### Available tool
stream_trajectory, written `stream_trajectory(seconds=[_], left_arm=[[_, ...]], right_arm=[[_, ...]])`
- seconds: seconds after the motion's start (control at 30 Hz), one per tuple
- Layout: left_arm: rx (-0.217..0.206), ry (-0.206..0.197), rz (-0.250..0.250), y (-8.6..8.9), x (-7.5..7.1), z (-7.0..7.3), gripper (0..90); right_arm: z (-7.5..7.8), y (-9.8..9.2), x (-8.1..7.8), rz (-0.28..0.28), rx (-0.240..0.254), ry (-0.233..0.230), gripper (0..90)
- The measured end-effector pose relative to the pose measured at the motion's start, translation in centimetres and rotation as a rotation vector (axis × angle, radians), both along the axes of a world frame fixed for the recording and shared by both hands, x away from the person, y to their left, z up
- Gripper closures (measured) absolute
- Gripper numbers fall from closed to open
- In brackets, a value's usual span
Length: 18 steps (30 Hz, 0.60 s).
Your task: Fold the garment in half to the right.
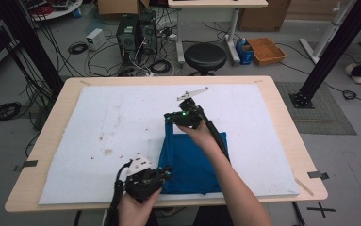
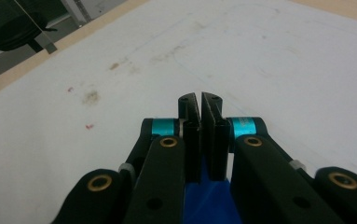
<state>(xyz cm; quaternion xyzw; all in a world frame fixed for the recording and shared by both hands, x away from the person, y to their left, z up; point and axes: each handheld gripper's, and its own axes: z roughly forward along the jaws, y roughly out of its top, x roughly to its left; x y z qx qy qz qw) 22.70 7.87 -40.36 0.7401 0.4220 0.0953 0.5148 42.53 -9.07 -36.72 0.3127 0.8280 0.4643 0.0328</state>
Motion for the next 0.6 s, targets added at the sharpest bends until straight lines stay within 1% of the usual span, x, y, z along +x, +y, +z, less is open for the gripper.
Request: stream_trajectory(seconds=[0.07, 0.13, 0.3, 0.47, 0.6], left_arm=[[0.0, 0.009, -0.023, -1.5, 0.5, -0.3, 86.4], [-0.003, 0.015, -0.044, -2.9, 0.9, -0.6, 86.4], [-0.011, 0.028, -0.077, -6.2, 1.6, -0.7, 86.4], [-0.015, 0.043, -0.106, -9.2, 2.2, -1.2, 86.4], [-0.021, 0.049, -0.131, -11.2, 2.5, -1.7, 86.4]], right_arm=[[0.0, -1.4, 0.1, -0.009, -0.011, 0.004, 87.5], [-0.1, -2.9, 0.1, -0.023, -0.009, 0.009, 87.5], [-0.5, -6.4, 0.3, -0.042, -0.017, 0.021, 87.5], [-1.0, -9.4, 0.6, -0.063, -0.018, 0.034, 87.5], [-1.5, -11.3, 0.5, -0.089, -0.035, 0.036, 87.7]])
